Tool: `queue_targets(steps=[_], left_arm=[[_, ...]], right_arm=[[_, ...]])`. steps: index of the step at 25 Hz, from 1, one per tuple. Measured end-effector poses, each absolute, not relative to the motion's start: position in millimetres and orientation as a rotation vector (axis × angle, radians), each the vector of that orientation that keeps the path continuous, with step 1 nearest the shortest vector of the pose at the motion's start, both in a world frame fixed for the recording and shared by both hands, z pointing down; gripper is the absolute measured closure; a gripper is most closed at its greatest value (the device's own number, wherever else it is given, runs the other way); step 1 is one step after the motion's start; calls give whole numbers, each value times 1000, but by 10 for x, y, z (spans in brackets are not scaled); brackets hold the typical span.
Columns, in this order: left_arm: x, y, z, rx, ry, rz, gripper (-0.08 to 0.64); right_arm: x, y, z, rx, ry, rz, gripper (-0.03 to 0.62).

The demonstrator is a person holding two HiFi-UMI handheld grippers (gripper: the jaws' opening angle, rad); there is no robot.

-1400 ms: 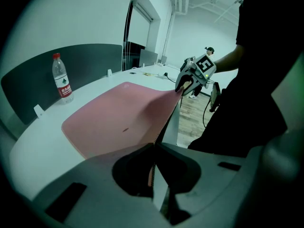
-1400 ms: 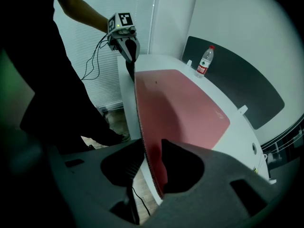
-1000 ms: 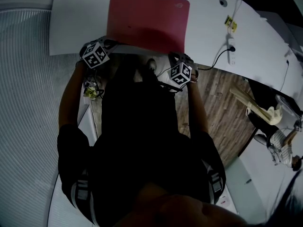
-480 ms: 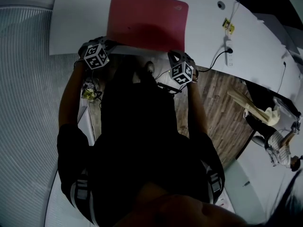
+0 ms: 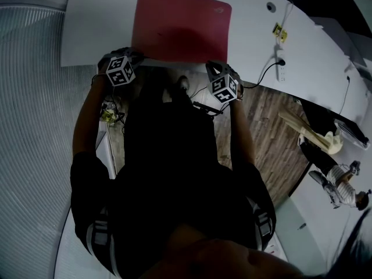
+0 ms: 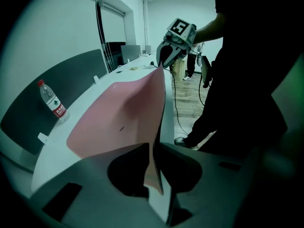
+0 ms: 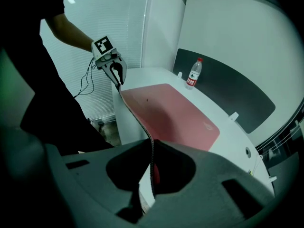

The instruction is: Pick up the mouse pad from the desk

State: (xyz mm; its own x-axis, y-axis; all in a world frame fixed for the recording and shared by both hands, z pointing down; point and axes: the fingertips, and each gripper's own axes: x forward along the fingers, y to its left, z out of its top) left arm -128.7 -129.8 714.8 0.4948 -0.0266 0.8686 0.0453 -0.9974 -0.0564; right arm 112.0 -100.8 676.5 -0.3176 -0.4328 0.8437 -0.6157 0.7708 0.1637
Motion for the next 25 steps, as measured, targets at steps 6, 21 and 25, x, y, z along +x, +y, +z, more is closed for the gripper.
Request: queue_targets(steps=[6,21,25], left_arm=[[-1302,-1161,7230,-2633,-89,-1593,453],[-1331,-965,7349,-2623,-126,-1590,540],[-1337,-988,7273,-2625,-121,-1583,543]], right_arm=[[1099,-982,6746,789,-1964,244,580],[1024,-1028,6596,813,-1994,260,580],[1021,-1041,6535,800,-1995,245,580]])
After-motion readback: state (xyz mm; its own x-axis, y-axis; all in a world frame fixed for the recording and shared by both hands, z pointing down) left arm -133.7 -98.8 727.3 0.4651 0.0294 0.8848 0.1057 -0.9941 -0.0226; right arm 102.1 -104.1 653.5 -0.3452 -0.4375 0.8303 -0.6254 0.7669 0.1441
